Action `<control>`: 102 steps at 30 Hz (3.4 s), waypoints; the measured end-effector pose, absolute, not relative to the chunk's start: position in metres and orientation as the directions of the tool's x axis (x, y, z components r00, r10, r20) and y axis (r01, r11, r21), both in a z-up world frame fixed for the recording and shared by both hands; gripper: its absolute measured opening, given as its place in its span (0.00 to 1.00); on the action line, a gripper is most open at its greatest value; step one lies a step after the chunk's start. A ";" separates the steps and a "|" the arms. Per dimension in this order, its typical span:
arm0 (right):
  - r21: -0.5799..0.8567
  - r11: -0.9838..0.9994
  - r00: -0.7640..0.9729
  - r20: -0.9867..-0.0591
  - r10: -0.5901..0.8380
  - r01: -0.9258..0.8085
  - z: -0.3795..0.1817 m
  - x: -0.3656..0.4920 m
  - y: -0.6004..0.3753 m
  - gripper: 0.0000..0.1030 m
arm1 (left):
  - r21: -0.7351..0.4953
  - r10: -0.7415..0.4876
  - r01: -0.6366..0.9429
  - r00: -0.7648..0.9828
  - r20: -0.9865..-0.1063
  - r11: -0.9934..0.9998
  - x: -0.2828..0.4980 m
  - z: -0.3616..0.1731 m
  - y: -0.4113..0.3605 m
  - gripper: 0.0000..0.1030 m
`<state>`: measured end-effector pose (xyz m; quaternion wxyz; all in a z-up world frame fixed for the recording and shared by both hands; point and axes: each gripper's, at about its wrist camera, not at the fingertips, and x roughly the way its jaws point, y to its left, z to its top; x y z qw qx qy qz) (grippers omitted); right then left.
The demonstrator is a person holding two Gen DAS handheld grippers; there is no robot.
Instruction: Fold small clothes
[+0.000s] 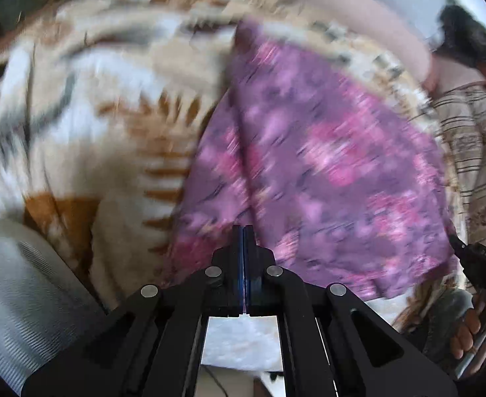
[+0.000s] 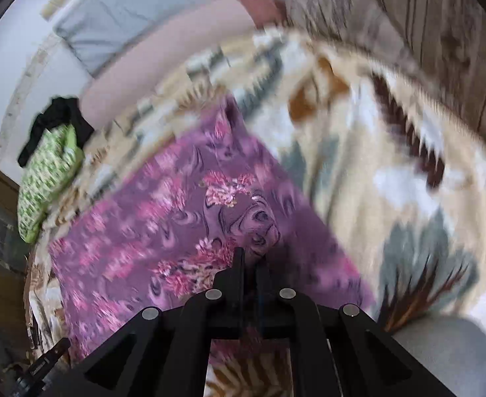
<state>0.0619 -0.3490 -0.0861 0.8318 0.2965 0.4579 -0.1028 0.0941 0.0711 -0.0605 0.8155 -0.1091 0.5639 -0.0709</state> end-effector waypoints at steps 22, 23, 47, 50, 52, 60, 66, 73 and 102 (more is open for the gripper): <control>0.517 0.731 0.612 -0.772 0.172 0.446 -0.094 0.063 -0.362 0.19 | -0.356 -0.335 0.010 0.365 -0.869 0.934 0.114 -0.059 0.062 0.06; 0.505 0.745 0.615 -0.772 0.164 0.435 -0.091 0.063 -0.361 0.12 | -0.392 -0.366 0.000 0.363 -0.857 0.920 0.110 -0.054 0.067 0.06; 0.472 0.823 0.807 -0.590 0.028 0.316 -0.021 0.027 -0.330 0.82 | -0.379 -0.289 -0.102 0.479 -0.829 0.920 0.105 -0.026 0.112 0.58; 0.497 0.854 0.778 -0.594 0.205 0.154 -0.005 0.054 -0.295 0.82 | -0.364 -0.301 -0.069 0.435 -0.849 0.929 0.115 -0.035 0.105 0.58; 0.544 0.838 0.716 -0.601 0.357 0.039 0.003 0.082 -0.268 0.82 | -0.379 -0.326 -0.089 0.359 -0.875 0.921 0.124 -0.050 0.105 0.58; 0.641 0.756 0.389 -0.668 0.634 -0.133 -0.003 0.183 -0.163 0.82 | -0.525 -0.482 -0.118 0.268 -0.834 0.843 0.130 -0.070 0.116 0.58; 0.552 0.821 0.206 -0.794 0.571 -0.149 -0.033 0.227 -0.100 0.81 | -0.499 -0.462 -0.078 0.273 -0.843 0.863 0.125 -0.065 0.105 0.07; 0.527 0.833 0.067 -0.837 0.544 -0.170 -0.060 0.255 -0.058 0.77 | -0.638 -0.595 -0.009 0.351 -0.723 0.770 0.115 -0.047 0.108 0.08; 0.656 0.736 0.314 -0.673 0.670 -0.166 -0.043 0.214 -0.170 0.12 | -0.572 -0.634 0.284 0.446 -0.631 0.769 0.076 0.013 0.040 0.66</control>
